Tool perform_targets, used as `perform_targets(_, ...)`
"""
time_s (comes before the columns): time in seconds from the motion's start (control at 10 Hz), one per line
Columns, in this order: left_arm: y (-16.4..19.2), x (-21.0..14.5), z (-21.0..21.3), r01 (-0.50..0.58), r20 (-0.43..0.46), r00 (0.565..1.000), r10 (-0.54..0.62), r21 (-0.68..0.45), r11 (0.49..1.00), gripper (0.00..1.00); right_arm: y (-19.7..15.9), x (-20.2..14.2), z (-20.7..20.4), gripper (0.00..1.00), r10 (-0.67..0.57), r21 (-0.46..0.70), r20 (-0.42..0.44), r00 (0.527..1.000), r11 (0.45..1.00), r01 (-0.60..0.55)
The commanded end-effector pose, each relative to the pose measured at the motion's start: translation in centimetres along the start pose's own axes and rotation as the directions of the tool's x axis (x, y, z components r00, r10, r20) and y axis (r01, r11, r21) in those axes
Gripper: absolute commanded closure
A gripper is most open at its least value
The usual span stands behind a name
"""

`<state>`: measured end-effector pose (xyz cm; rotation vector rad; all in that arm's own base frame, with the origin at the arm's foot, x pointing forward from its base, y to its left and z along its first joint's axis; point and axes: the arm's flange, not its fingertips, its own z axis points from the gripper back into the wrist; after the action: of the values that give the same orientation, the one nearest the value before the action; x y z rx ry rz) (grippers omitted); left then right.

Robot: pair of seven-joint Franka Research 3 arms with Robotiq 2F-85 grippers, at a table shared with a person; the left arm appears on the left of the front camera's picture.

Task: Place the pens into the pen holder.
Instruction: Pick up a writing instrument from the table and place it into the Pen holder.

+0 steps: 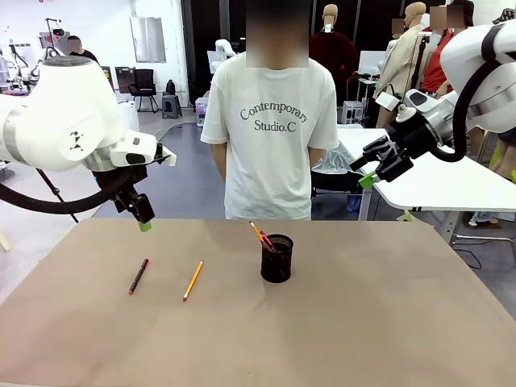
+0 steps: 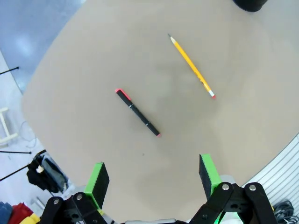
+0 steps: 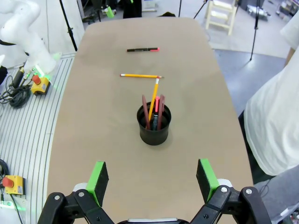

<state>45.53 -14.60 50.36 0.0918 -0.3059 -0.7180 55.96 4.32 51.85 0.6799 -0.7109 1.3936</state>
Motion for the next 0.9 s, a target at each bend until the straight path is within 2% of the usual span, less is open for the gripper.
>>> perform_targets(0.0, 0.9, -0.3, 0.7, -0.007, -0.009, 1.000, 0.007, 0.013, 1.000, 0.00, 0.0, 0.2, 0.0, 0.00, 0.003, 0.000, -0.001, 1.000, 1.000, -0.003)
perform_targets(0.2, 0.4, -0.1, 0.2, -0.007, 0.001, 1.000, 0.007, 0.002, 1.000, 0.00, 0.0, 0.2, 0.0, 0.00, 0.003, 0.000, -0.001, 1.000, 1.000, -0.003)
perform_targets(0.3, -0.8, 1.2, -0.6, -0.113, -0.108, 0.988, 0.113, 0.009, 0.994, 0.00, 0.0, 0.2, 0.0, 0.00, 0.003, 0.000, -0.001, 1.000, 1.000, -0.003)
perform_targets(0.5, -1.6, 3.6, -3.5, -0.219, -0.157, 0.963, 0.218, 0.007, 0.976, 0.00, 0.0, 0.2, 0.0, 0.00, 0.003, 0.000, -0.001, 1.000, 1.000, -0.003)
perform_targets(0.6, -2.1, 5.1, -5.1, -0.305, -0.182, 0.936, 0.302, 0.009, 0.952, 0.00, 0.0, 0.2, 0.0, 0.00, 0.003, 0.000, -0.001, 1.000, 1.000, -0.003)
perform_targets(0.8, -2.9, 7.5, -8.4, -0.332, -0.120, 0.936, 0.330, 0.004, 0.943, 0.00, 0.0, 0.2, 0.0, 0.00, 0.003, 0.000, -0.001, 1.000, 1.000, -0.003)
